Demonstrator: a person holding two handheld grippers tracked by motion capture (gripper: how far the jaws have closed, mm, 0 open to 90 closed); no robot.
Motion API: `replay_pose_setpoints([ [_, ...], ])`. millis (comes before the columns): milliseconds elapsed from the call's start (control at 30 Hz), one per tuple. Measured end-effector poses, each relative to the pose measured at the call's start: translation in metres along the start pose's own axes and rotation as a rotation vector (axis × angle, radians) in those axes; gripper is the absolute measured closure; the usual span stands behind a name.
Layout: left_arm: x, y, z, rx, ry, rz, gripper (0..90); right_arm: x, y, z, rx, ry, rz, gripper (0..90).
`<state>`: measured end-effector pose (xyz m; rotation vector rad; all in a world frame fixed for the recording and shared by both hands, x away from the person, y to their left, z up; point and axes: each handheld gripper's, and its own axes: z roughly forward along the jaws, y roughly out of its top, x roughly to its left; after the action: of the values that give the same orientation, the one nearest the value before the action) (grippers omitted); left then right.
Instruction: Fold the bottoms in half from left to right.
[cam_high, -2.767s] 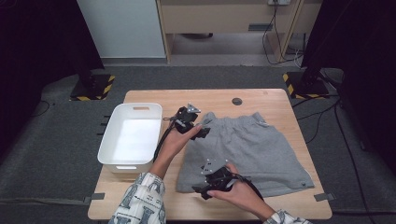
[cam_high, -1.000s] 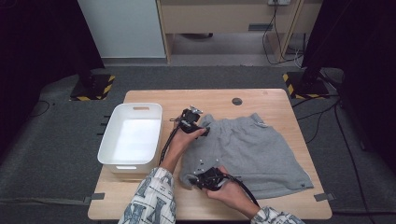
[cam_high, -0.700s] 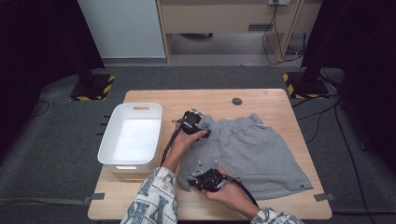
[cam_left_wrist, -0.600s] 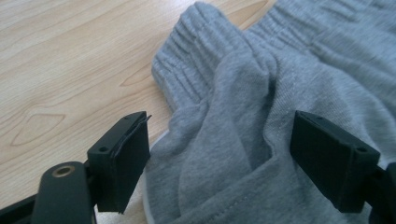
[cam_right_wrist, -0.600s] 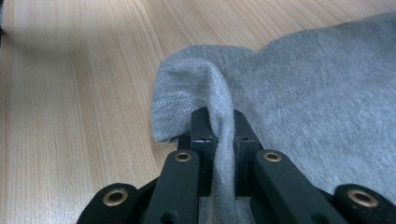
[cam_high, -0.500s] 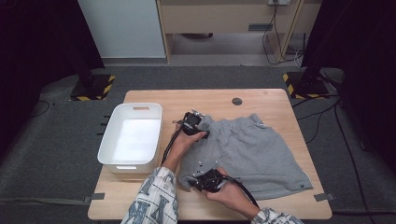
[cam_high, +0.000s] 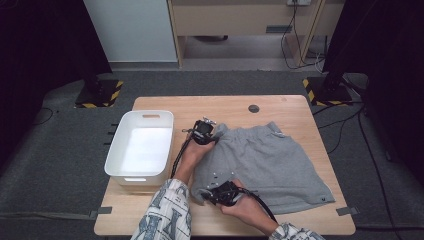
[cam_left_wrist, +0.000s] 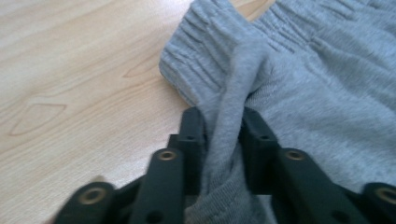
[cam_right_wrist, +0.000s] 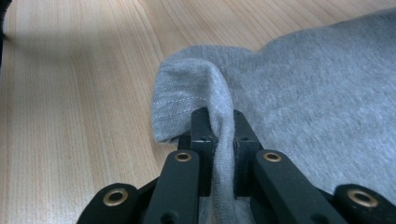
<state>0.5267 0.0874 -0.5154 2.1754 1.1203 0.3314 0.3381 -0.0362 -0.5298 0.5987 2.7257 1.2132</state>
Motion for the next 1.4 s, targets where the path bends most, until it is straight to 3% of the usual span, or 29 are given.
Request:
replay_pose_setpoints([
  [167, -0.003, 0.005, -0.009, -0.023, 0.025, 0.022, 81.1, -0.001, 0.001, -0.001, 0.0, -0.001, 0.008, 84.4],
  [567, -0.007, 0.024, -0.04, -0.078, 0.034, 0.053, 83.4, -0.003, 0.011, -0.02, -0.064, 0.021, 0.022, 84.5],
  [900, 0.0, 0.028, -0.056, -0.073, 0.045, 0.045, 83.8, 0.001, 0.027, -0.031, -0.1, 0.04, 0.018, 84.5],
  [1167, 0.0, 0.037, -0.068, -0.099, 0.024, 0.05, 83.8, 0.004, 0.037, -0.04, -0.138, 0.047, 0.023, 84.6],
  [1400, -0.002, 0.043, -0.077, -0.097, 0.018, 0.082, 83.8, 0.006, 0.044, -0.045, -0.153, 0.054, 0.017, 84.6],
])
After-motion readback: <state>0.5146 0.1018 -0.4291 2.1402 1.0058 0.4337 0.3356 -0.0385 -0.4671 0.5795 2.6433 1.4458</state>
